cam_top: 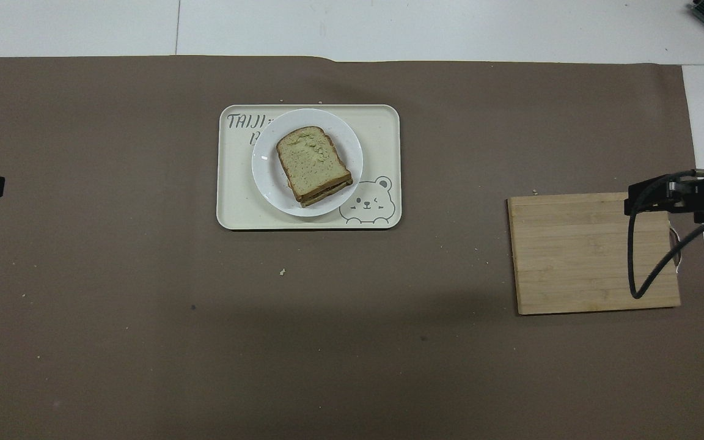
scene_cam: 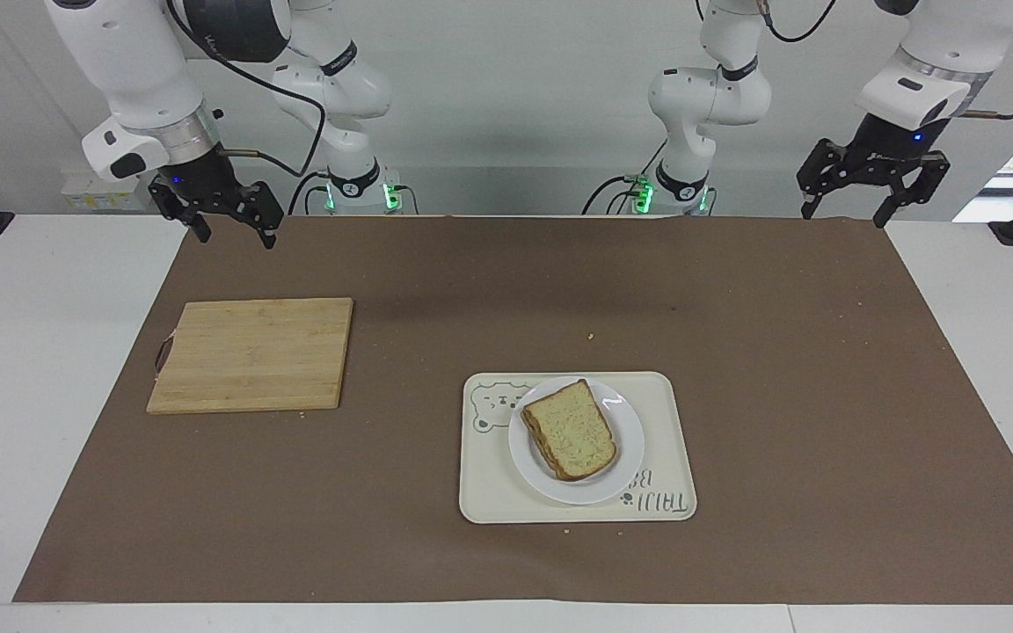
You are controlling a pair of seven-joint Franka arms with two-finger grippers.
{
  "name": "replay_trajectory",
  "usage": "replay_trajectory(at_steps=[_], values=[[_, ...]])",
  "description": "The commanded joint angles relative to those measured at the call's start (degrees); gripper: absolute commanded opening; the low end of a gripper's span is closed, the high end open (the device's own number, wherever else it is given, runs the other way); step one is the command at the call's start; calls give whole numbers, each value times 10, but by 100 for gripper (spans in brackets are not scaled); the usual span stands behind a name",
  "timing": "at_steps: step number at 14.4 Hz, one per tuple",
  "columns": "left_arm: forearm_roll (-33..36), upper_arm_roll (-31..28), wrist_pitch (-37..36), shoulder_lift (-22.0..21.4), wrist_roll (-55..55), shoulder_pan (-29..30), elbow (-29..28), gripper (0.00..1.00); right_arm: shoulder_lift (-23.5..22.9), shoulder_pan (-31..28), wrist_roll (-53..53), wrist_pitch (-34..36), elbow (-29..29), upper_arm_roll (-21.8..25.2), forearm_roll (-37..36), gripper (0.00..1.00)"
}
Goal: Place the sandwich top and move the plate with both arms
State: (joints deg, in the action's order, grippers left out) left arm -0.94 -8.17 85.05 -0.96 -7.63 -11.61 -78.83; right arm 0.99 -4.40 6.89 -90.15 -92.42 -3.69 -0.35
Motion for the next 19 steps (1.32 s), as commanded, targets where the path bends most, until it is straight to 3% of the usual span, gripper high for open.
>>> replay_trajectory(at_steps=[1,4,8,19], values=[[0,-3,-28,8,5,0,18,100,-2,-6,-3,-1,4,-2,11,100],[-1,-3,-28,-13,4,0,-52,100,-2,-6,-3,-1,4,-2,11,100],[-1,-5,24,-45,3,9,-136,100,-2,-6,-3,-1,4,-2,11,100],[4,-4,40,-41,3,26,-146,100,-2,-6,-3,-1,4,-2,11,100]])
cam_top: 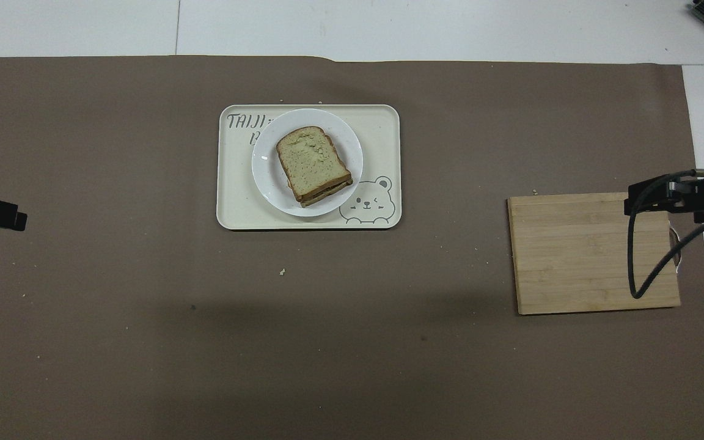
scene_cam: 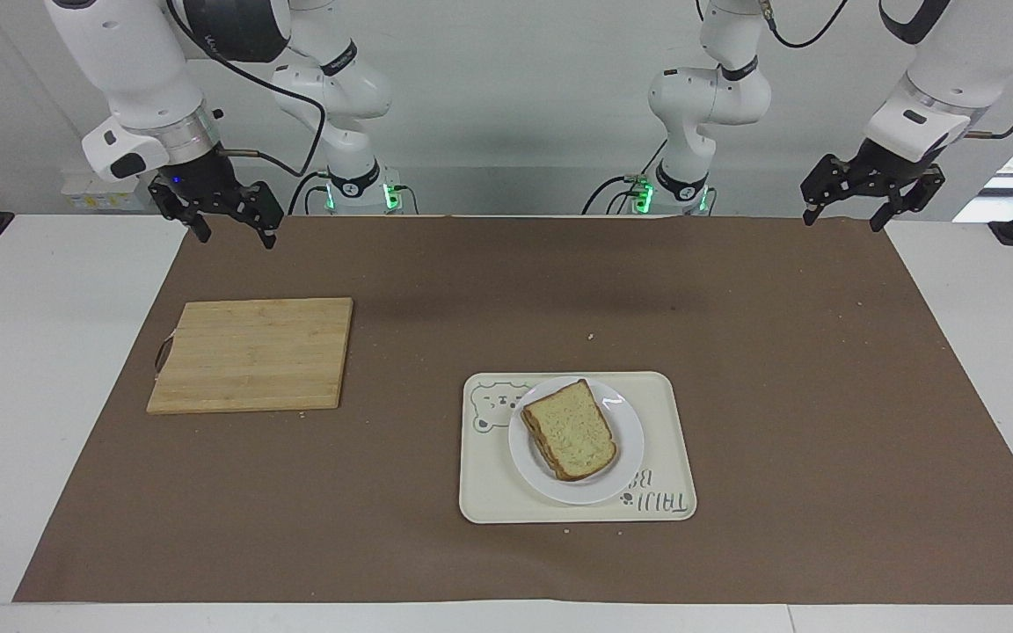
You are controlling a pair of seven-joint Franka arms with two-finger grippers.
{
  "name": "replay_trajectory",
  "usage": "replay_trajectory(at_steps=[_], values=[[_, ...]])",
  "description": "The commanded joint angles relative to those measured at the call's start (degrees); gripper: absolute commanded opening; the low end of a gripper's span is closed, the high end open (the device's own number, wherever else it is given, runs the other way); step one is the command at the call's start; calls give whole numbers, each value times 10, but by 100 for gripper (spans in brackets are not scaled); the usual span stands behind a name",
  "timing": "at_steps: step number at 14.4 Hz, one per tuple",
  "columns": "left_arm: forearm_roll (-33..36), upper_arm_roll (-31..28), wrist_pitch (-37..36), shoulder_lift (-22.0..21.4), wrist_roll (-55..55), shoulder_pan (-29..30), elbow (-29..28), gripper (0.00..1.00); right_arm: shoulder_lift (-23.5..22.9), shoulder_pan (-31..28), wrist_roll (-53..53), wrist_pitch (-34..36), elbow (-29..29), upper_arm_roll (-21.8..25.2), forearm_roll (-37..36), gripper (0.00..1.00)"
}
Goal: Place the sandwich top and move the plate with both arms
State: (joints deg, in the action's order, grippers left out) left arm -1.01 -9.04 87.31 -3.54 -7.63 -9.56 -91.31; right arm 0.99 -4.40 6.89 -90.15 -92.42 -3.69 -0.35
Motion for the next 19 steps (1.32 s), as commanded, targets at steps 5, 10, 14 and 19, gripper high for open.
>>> replay_trajectory(at_steps=[5,10,14,19], values=[[7,68,20,-11,-19,68,-17,100,-2,-6,-3,-1,4,-2,11,100],[6,76,20,-11,-23,77,-17,100,-2,-6,-3,-1,4,-2,11,100],[7,75,12,-11,-22,71,-15,100,-2,-6,-3,-1,4,-2,11,100],[7,75,13,-11,-21,67,-16,100,-2,-6,-3,-1,4,-2,11,100]])
